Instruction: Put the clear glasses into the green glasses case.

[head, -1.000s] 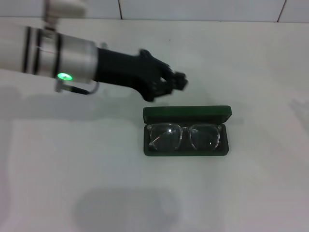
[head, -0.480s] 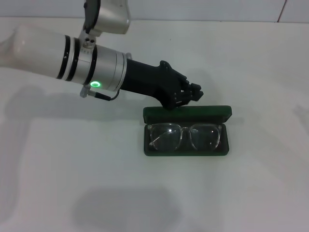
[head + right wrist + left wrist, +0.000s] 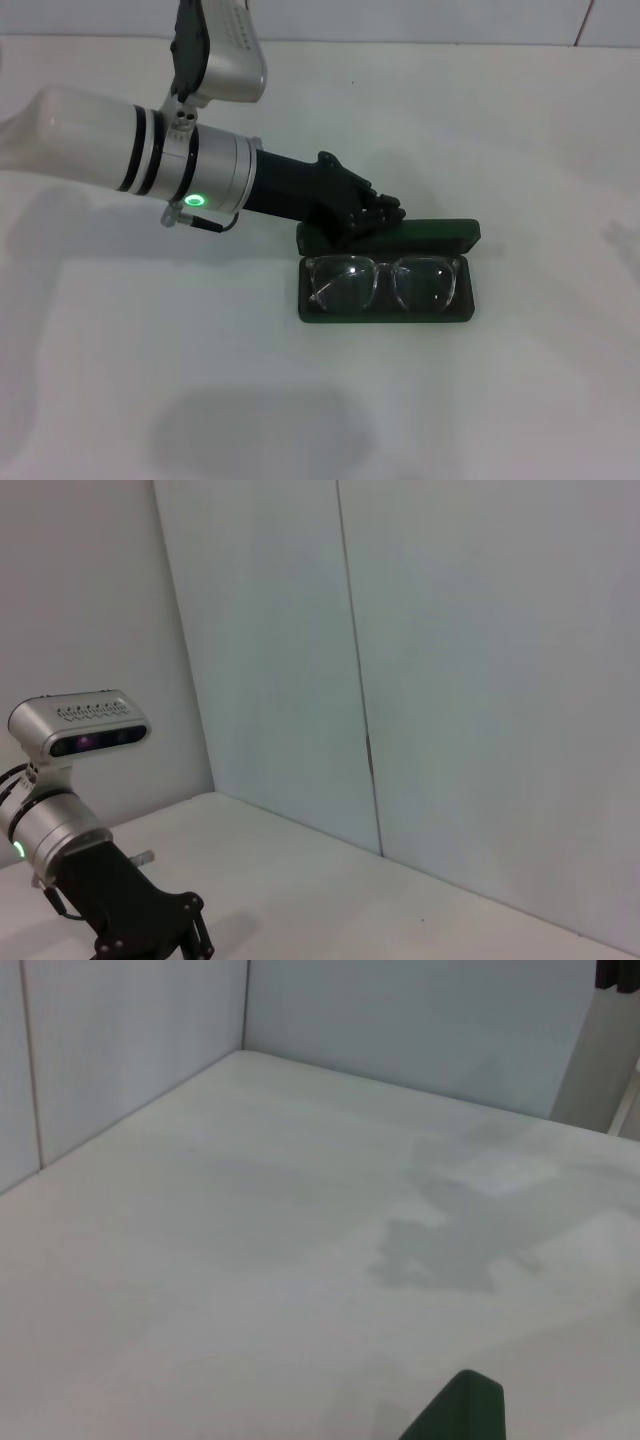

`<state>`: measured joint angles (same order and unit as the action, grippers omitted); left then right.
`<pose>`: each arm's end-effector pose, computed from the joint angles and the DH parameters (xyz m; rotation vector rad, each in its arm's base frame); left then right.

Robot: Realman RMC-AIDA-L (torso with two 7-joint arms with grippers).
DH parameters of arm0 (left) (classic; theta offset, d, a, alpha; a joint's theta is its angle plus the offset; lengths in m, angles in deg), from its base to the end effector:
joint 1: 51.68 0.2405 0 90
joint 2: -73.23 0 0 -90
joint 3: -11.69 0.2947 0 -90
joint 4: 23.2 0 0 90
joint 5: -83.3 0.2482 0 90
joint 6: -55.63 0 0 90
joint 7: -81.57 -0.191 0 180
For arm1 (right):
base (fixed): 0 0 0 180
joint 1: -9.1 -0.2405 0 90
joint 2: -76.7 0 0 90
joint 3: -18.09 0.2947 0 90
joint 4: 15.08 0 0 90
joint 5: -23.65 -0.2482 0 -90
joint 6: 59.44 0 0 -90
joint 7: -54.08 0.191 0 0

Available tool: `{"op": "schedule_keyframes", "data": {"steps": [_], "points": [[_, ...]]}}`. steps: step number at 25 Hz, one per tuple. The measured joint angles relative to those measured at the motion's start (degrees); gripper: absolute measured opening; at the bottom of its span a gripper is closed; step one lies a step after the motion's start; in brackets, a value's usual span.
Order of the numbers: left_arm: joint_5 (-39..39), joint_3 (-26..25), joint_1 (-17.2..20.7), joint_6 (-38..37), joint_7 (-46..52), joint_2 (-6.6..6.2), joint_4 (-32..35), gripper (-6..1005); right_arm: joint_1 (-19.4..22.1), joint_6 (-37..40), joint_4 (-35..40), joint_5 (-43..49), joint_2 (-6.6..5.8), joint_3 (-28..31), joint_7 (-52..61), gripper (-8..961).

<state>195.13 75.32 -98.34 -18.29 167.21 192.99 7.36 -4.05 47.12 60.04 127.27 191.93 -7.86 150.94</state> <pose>-0.1965 0.4416 -0.1478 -3.0037 -0.3933 -0.3699 0.3196 0.3181 0.1488 -2.3916 0.5434 0.6571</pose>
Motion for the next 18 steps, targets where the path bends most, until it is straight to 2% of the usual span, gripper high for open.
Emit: {"op": "schedule_keyframes", "data": {"steps": [8,18], "points": [[-0.2,0.2,0.1,-0.2,-0.3,0.03,-1.5,127,-0.3,-0.4,-0.8,0.0,0.00,0.0,-0.9,119],[-0.4,3.1,0.8,-0.7,-0.5,0.29,-4.1,130,-1.0,-0.6,-2.4,0.0,0.00,0.0,-1.6,129]]}}
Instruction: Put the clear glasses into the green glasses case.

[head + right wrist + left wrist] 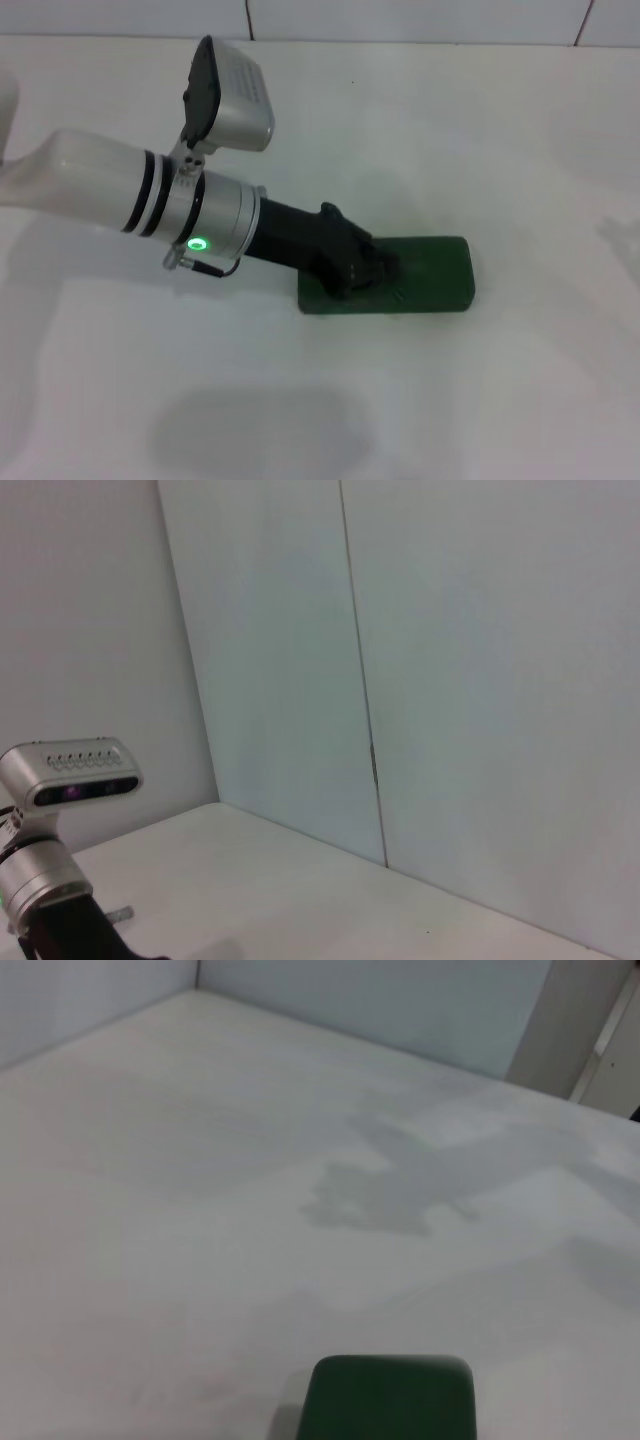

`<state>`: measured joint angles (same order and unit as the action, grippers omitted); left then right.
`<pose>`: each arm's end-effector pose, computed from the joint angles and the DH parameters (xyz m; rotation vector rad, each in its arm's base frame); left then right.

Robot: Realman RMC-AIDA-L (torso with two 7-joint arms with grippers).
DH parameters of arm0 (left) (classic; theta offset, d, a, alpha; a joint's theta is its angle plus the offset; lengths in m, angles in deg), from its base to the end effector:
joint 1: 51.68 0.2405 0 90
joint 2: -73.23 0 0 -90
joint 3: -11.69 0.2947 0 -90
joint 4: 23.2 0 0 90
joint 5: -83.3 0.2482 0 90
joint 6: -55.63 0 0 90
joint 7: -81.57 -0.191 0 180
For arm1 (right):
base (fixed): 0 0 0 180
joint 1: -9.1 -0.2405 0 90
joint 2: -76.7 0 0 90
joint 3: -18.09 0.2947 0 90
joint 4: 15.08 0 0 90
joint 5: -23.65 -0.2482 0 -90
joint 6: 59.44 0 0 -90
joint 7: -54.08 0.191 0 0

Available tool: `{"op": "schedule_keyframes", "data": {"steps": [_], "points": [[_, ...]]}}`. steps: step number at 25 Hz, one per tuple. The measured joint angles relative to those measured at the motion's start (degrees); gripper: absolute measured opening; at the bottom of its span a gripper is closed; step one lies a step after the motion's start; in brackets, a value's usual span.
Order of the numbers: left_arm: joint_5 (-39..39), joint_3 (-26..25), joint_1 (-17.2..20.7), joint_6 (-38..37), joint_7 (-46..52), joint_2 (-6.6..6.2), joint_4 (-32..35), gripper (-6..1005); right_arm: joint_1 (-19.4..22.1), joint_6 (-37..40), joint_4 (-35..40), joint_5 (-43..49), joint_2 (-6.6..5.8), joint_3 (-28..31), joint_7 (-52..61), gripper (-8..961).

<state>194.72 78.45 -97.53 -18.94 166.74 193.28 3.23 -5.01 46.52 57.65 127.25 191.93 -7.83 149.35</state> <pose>-0.2157 0.4154 -0.1676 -3.0781 -0.4712 -0.3224 0.3205 0.3245 0.1436 -2.3920 0.5326 0.6832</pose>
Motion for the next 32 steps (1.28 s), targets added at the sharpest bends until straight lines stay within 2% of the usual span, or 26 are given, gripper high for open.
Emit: {"op": "schedule_keyframes", "data": {"steps": [6,10,11,14,16,18,22,24,28,31,32], "points": [[-1.7,0.0,0.1,-2.4,-1.1,0.20,-0.2,132,-0.2,0.0,-0.1,0.1,0.00,0.0,0.0,136],[-6.7,-0.3,0.4,-9.3,0.2,-0.31,4.6,133,0.0,0.0,-1.2,0.2,0.00,-0.1,-0.7,140],[-8.5,-0.5,1.7,-13.1,1.0,-0.54,8.8,133,-0.1,0.0,-1.9,0.2,-0.01,-0.2,-1.3,141],[-9.9,-0.7,4.6,-16.8,1.3,-0.63,14.3,134,-1.4,0.7,-5.5,0.3,-0.11,-1.3,-5.2,144],[-12.2,-0.7,8.2,-18.9,0.1,-0.53,18.0,135,-2.5,1.8,-8.0,0.3,-0.22,-2.4,-7.2,146],[-15.8,-1.0,11.9,-20.9,-2.4,-0.57,19.3,211,-3.8,4.2,-10.9,0.1,-0.24,-4.3,-9.6,148],[-23.1,-4.6,18.2,-24.7,-4.4,-1.01,19.6,347,-5.8,8.2,-15.9,-0.8,0.15,-9.2,-13.5,246],[-23.6,-5.8,20.1,-26.0,-3.4,-1.88,19.6,392,-6.9,8.7,-19.3,-2.0,0.33,-13.2,-15.4,295],[-22.2,-6.4,22.4,-28.2,-1.3,-5.08,18.2,482,-10.1,6.5,-26.0,-3.7,0.60,-20.9,-19.3,393],[-21.8,-6.3,22.8,-30.5,-1.2,-6.64,16.1,549,-12.2,3.8,-29.0,-4.4,0.68,-24.8,-21.2,597],[-21.3,-6.2,22.9,-31.2,-1.2,-6.86,15.8,572,-12.9,2.7,-29.9,-4.7,0.74,-26.2,-21.8,632]]}}
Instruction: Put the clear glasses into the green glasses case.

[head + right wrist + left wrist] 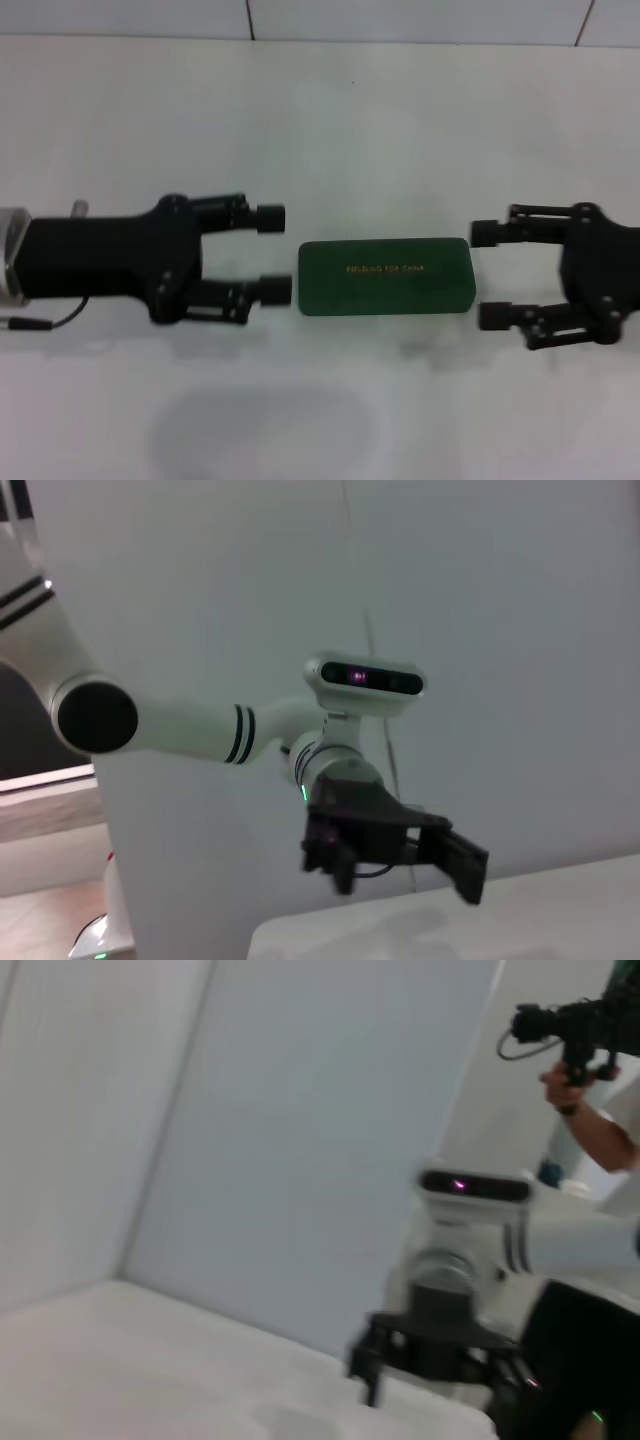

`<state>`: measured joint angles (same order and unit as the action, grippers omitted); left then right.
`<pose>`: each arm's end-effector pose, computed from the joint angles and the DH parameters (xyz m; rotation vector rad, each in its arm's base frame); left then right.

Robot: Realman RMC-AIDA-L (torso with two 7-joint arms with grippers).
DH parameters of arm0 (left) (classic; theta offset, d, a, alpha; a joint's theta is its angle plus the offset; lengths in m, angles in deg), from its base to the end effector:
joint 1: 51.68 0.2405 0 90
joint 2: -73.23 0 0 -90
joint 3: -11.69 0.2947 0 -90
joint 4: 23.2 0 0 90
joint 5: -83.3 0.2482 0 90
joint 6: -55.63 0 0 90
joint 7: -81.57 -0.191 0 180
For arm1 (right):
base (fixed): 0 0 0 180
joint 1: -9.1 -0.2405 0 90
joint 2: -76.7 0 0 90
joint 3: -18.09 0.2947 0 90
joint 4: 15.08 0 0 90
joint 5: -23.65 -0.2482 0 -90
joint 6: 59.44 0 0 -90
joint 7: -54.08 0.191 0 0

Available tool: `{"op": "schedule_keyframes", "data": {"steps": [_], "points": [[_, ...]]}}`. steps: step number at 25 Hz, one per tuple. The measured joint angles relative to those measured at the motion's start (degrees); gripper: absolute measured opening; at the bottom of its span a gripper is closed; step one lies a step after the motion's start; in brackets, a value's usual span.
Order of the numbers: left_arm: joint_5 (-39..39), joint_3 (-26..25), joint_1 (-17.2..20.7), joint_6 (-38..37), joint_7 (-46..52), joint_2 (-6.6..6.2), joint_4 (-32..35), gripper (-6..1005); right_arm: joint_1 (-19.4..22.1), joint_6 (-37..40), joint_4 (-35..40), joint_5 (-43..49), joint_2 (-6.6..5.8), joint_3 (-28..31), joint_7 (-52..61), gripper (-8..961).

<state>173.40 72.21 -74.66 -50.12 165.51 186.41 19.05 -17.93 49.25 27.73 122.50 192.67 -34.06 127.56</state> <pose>-0.2580 0.3323 -0.0203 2.8833 0.4989 1.0411 0.2433 0.3418 -0.0250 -2.9581 0.1781 1.0312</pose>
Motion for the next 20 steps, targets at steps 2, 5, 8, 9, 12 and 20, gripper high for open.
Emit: {"op": "schedule_keyframes", "data": {"steps": [2,5,8,9,12,20], "points": [[1.5,0.1,0.1,-1.4,-0.5,-0.14,0.0,642,-0.7,-1.4,-0.9,-1.2,0.09,-2.2,-0.7,702],[2.5,-0.2,0.2,-2.1,-1.6,0.05,0.2,746,-1.0,-3.6,-1.2,-4.2,0.13,-5.8,-1.0,808],[2.5,-0.3,0.4,-2.1,-2.6,0.14,0.0,870,-1.1,-4.4,-1.0,-5.8,0.14,-7.6,-1.0,829],[2.4,-0.4,0.4,-2.0,-3.0,0.16,-0.1,870,-1.2,-4.6,-1.0,-6.1,0.14,-8.0,-1.0,836],[2.3,-0.9,0.4,-1.9,-4.3,0.14,-0.1,870,-1.2,-5.1,-1.2,-6.7,0.14,-9.0,-1.0,843],[2.6,-2.0,0.6,-1.8,-4.8,0.34,-0.2,870,-0.3,-5.4,-1.3,-8.5,0.23,-10.4,-1.7,843]]}}
